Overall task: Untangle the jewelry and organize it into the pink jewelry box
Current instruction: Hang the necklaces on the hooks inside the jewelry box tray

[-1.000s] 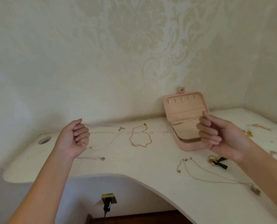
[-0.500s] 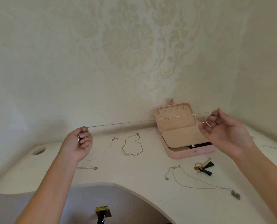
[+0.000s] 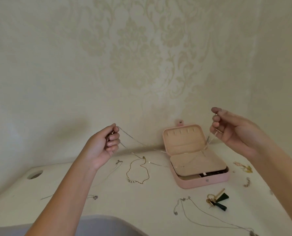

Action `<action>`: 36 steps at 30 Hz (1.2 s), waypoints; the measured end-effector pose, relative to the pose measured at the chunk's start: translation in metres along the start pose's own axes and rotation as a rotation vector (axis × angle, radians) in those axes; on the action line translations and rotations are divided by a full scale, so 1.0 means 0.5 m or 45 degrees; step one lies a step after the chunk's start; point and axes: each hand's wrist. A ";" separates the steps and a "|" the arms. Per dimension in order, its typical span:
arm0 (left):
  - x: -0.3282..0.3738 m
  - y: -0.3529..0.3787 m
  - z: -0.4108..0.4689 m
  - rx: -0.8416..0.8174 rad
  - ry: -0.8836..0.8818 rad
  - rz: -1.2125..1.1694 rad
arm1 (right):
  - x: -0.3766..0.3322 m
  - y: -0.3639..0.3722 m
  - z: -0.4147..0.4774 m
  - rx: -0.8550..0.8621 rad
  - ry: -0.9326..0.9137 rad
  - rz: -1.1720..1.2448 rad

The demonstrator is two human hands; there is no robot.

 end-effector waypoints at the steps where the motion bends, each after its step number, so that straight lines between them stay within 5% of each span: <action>1: 0.007 0.021 0.009 -0.041 0.008 0.057 | -0.009 0.006 0.013 -0.033 0.023 -0.066; 12: 0.015 0.211 0.134 -0.410 0.047 0.240 | -0.001 0.041 0.138 -0.300 0.180 -0.503; 19: 0.022 0.249 0.209 -0.438 0.112 0.234 | 0.078 0.017 0.182 -0.625 0.520 -0.937; 29: -0.047 0.144 0.241 -0.188 0.227 0.440 | 0.018 -0.110 0.238 -0.199 0.536 -0.923; 36: -0.182 0.128 0.258 -0.218 0.144 0.671 | -0.029 -0.115 0.287 0.004 0.421 -1.098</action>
Point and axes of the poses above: each hand's wrist, its own z-axis towards the middle knuckle, its own y-axis out of the palm, x = y × z, and after that the axes turned 7 degrees about -x, right-handed
